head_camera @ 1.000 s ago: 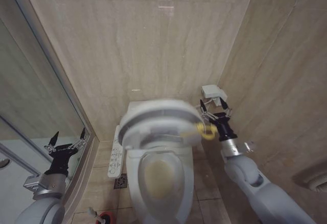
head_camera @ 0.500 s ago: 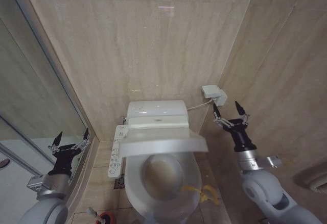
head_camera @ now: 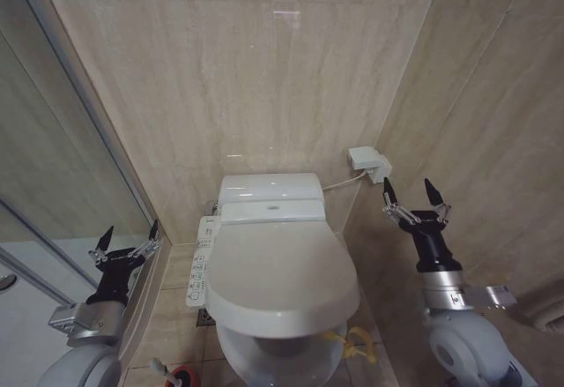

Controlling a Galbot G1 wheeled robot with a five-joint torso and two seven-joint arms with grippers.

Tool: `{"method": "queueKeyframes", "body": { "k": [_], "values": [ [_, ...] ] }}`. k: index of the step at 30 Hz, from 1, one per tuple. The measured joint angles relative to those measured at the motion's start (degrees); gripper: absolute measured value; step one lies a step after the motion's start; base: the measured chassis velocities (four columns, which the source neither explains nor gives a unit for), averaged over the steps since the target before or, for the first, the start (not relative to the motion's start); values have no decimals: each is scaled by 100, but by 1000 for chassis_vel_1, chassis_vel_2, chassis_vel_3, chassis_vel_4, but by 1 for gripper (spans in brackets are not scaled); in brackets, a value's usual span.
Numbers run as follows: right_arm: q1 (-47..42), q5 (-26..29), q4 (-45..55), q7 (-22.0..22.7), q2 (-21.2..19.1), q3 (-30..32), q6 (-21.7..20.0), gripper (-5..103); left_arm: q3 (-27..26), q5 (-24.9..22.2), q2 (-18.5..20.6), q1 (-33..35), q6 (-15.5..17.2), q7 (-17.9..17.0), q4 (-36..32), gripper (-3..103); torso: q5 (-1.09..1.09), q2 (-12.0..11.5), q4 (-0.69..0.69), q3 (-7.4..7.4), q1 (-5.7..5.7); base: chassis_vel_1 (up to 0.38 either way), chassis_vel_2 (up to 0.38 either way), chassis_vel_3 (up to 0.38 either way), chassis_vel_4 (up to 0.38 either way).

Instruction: Open the toilet lid, clean the toilet bowl with a toilet brush, close the toilet lid, and flush.

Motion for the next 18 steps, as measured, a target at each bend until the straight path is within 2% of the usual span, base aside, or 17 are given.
{"method": "queueKeyframes", "body": {
  "k": [8, 12, 18],
  "values": [
    [-694, -97, 589, 232, 372, 213, -203, 100, 133, -1, -11, -47, 39, -1, 49, 100, -1, 0, -3, 0, 0, 0, 0, 0, 0],
    [-1302, -332, 942, 411, 600, 226, -315, 100, 250, -17, -54, -58, 64, -3, 67, 100, -1, 0, -2, 0, 0, 0, 0, 0, 0],
    [-1742, -486, 1173, 427, 783, 281, -329, 100, 375, -6, -98, -70, 63, 5, 10, 100, -1, 0, -2, 0, 1, 0, 0, 0, 0]
  ]
}}
